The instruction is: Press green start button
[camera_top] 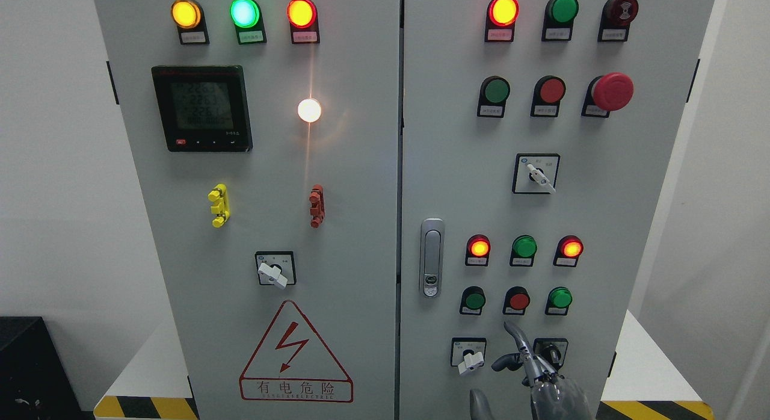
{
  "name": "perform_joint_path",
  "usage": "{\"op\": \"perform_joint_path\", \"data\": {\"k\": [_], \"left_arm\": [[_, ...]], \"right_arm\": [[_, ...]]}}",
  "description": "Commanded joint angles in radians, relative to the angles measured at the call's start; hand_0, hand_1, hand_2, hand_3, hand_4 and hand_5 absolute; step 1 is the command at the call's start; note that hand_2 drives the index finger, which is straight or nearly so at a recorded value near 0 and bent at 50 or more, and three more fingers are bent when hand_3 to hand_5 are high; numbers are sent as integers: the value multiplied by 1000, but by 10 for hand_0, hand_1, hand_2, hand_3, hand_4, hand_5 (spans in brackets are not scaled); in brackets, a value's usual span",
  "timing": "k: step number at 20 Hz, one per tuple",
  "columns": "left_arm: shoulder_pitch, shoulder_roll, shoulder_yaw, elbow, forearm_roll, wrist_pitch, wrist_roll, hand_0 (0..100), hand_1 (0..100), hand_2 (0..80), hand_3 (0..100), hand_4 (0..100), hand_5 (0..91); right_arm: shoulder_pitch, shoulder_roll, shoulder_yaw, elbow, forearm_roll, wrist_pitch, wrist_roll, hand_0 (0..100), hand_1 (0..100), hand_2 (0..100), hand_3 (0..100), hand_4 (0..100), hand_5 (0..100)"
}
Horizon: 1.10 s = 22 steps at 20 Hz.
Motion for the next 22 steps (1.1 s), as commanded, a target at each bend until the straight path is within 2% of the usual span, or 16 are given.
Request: {"op": "perform_joint_path", "data": {"k": [1, 2, 4, 10, 22], "left_arm": [[-23, 1, 0, -28, 0, 0, 0, 120, 556, 0, 0, 0, 0], [-23, 0, 0, -28, 0, 0, 0, 120, 556, 0, 0, 0, 0], [-23, 0, 0, -28, 0, 0, 0, 120, 556, 0, 0, 0, 0], [-23, 0, 0, -28, 0, 0, 0, 120, 556, 0, 0, 0, 0], [-23, 0, 0, -28, 0, 0, 0, 120, 556, 0, 0, 0, 0]], "right_arm": [[61, -4, -17, -77, -277, -18, 84, 19, 203, 0, 209, 207, 215], [67, -4, -17, -80, -321, -15, 102, 0, 191, 0, 191, 162, 175], [75, -4, -17, -90, -389, -3, 113, 0, 146, 0, 153, 121, 122], [84, -4, -16, -127, -572, 89, 167, 0, 33, 0, 90, 48, 0], [93, -4, 4, -130, -593, 104, 196, 0, 0, 0, 46, 7, 0]]}}
